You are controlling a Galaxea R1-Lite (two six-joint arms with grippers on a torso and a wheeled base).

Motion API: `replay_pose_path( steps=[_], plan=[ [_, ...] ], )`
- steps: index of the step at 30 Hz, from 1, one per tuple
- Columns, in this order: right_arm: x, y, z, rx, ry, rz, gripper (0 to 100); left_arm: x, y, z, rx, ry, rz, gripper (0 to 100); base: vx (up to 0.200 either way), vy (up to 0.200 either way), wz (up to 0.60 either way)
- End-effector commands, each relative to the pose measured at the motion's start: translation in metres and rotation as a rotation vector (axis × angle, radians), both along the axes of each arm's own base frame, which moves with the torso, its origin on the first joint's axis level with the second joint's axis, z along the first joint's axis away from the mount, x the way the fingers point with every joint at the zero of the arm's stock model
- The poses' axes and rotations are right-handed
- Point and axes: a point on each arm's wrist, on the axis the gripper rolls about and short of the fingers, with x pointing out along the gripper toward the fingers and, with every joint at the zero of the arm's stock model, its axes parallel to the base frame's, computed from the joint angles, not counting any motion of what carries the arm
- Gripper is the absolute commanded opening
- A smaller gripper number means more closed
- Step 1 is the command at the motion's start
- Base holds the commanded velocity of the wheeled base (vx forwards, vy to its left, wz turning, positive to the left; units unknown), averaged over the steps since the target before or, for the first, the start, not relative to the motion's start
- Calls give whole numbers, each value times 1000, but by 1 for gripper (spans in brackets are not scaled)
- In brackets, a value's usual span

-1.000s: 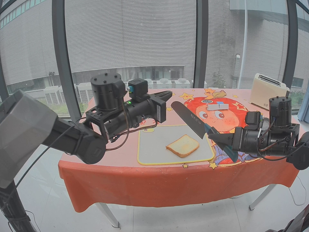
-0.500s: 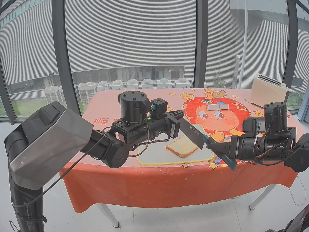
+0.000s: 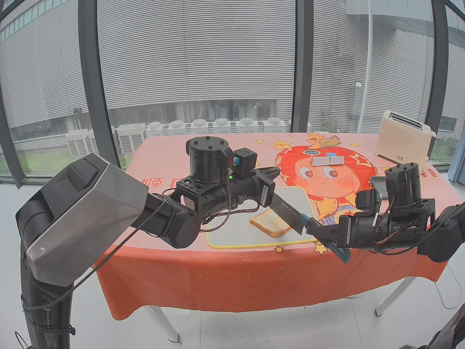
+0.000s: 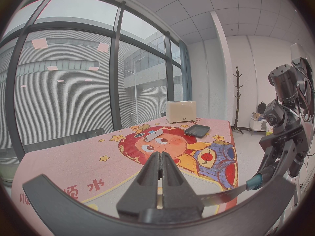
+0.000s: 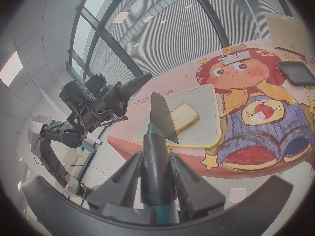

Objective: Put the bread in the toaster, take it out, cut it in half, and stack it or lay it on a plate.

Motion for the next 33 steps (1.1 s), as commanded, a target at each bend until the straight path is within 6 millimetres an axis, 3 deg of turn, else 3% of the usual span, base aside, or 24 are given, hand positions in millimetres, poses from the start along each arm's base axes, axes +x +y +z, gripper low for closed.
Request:
replay_pose_path(
  steps=[1, 17, 33],
  plan=[
    [2, 1, -3, -4, 10, 0, 0, 11, -7, -17, 8, 14, 1, 0, 0, 0, 0],
    [7, 2, 0, 6, -3, -3, 0, 12, -10, -23, 14, 19, -4, 0, 0, 0, 0],
    [12, 2, -11, -13, 29, -10, 0, 14, -11, -31, 21, 29, -2, 0, 0, 0, 0]
  ],
)
